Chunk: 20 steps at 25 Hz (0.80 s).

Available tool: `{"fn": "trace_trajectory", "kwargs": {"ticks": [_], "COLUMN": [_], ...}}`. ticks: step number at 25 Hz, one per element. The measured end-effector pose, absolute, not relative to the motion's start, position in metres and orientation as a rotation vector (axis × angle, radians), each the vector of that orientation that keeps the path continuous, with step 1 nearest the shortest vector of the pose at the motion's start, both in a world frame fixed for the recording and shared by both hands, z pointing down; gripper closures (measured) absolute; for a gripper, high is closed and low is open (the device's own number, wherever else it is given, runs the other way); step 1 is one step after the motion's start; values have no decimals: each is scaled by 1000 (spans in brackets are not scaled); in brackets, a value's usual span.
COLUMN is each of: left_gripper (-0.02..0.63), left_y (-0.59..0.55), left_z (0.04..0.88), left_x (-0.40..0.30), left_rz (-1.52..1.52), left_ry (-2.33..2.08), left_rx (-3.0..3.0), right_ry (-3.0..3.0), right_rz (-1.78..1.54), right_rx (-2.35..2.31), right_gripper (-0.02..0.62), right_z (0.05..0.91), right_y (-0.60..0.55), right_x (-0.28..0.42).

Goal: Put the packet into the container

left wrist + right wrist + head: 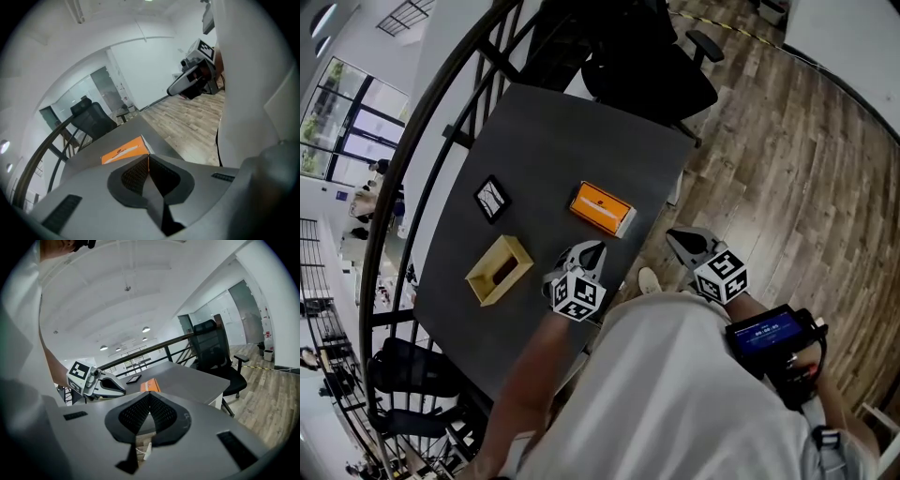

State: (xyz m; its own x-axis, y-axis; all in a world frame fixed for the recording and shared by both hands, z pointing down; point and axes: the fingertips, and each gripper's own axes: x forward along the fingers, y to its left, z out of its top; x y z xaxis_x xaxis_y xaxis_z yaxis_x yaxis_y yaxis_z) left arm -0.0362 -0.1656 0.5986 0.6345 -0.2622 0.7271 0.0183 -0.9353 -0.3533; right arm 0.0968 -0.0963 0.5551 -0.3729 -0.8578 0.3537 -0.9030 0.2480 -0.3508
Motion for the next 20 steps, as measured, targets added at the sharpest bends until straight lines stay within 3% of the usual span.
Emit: {"fn": "trace_trajectory", "kwargs": {"ticks": [10,15,20], "left_gripper": [590,506,366], "left_y": [-205,-216,-225], "left_z": [615,625,637], "left_x": [-28,-29,-24], "left_rz": [-1242,-1256,-1254], "left_ry": [-15,-124,-266], "left_rx": [-2266,-2149,-1995], "right_ry": [-2334,-2294,-2249], "right_rz": [818,836,849], "right_rx": [1803,1849,1897], "right_gripper": [588,588,588], "right_z": [559,561,562], "right_y": [-94,-86,-81], "right_x": [115,121,131]}}
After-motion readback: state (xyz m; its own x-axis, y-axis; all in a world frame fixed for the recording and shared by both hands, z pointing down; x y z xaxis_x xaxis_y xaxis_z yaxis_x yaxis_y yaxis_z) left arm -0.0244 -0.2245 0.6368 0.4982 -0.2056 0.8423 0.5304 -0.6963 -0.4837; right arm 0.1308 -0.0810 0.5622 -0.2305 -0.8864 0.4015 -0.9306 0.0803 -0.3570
